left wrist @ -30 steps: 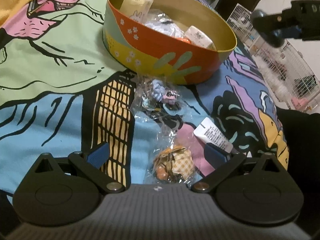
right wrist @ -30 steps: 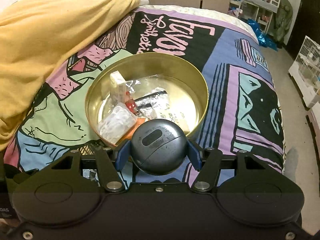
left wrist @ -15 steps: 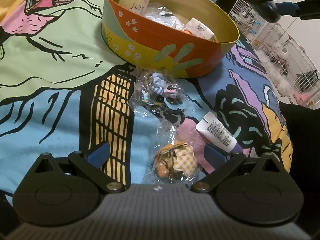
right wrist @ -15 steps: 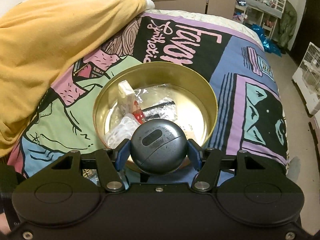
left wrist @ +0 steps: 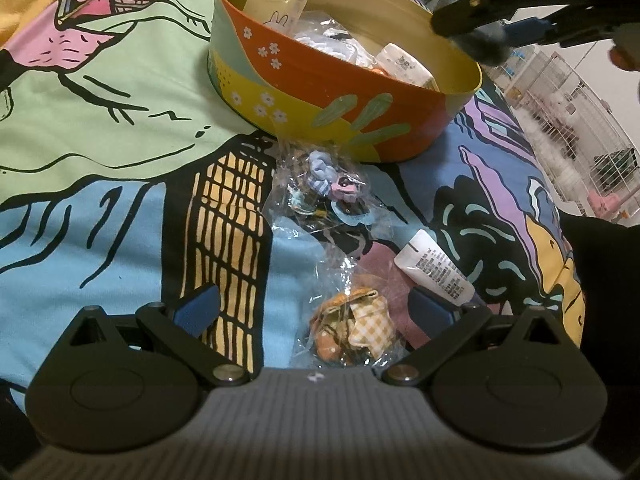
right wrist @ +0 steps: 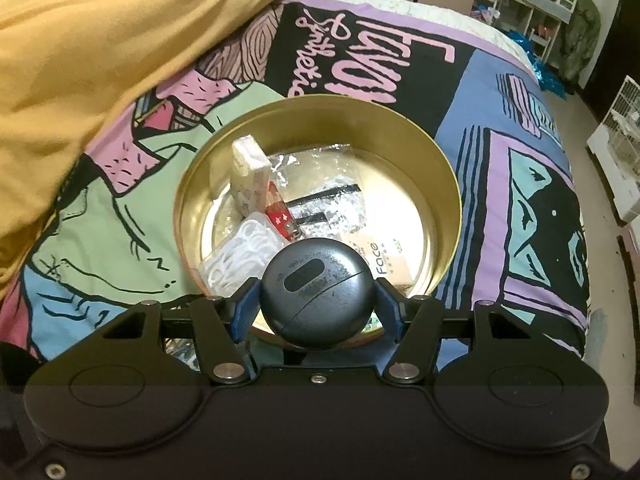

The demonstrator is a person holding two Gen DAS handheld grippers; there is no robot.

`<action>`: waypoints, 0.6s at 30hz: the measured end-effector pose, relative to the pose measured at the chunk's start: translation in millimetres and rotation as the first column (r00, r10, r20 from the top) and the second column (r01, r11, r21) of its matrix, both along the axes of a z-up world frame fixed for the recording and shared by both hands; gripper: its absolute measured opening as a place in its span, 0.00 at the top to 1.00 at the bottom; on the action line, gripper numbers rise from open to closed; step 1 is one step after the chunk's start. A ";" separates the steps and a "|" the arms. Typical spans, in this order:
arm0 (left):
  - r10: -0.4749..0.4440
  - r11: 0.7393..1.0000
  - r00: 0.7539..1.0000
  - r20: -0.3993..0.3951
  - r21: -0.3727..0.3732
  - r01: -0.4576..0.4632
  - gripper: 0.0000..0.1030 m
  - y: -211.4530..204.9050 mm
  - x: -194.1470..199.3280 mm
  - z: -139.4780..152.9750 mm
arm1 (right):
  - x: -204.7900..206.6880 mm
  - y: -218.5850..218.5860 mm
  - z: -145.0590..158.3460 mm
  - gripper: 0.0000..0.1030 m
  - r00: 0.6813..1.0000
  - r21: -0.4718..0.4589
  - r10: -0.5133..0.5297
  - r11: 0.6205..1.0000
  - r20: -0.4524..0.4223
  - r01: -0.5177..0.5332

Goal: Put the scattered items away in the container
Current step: 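Carry the grey case over the tin and open the right gripper, then raise the right gripper from the tin while the left gripper grasps the clear snack packet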

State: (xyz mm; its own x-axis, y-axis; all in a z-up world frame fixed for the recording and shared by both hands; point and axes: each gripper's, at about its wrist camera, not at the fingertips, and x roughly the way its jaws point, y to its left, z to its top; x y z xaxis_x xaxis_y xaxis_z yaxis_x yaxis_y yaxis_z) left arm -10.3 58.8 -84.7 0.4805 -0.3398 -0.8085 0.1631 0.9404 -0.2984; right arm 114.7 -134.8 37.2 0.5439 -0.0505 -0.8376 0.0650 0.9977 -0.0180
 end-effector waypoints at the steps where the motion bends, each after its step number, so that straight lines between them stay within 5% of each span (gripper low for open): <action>1: -0.001 1.000 1.000 0.001 0.004 0.001 0.00 -0.7 0.0 -0.2 | 2.8 -0.5 -2.5 0.43 1.000 -0.002 -0.006 1.000 -0.005 0.006; 11: -0.012 0.999 1.000 0.003 0.031 0.012 0.00 -6.0 -0.1 -2.6 | 20.2 -8.0 -8.6 0.41 0.999 -0.015 -0.054 0.998 0.003 0.054; 12: -0.016 0.999 1.000 0.003 0.039 0.015 0.00 -6.9 -0.1 -2.8 | 19.9 -10.7 -7.7 0.36 0.998 0.001 -0.059 0.998 0.011 0.059; 14: -0.022 0.998 1.000 0.005 0.051 0.022 0.00 -8.3 -0.6 -2.7 | 15.2 -15.8 -4.6 0.06 0.996 0.016 -0.084 0.996 0.037 0.084; 18: -0.023 0.998 1.000 0.002 0.053 0.023 0.00 -7.7 0.0 -3.0 | 0.0 -24.8 5.1 0.02 0.991 0.014 -0.105 0.994 0.088 0.104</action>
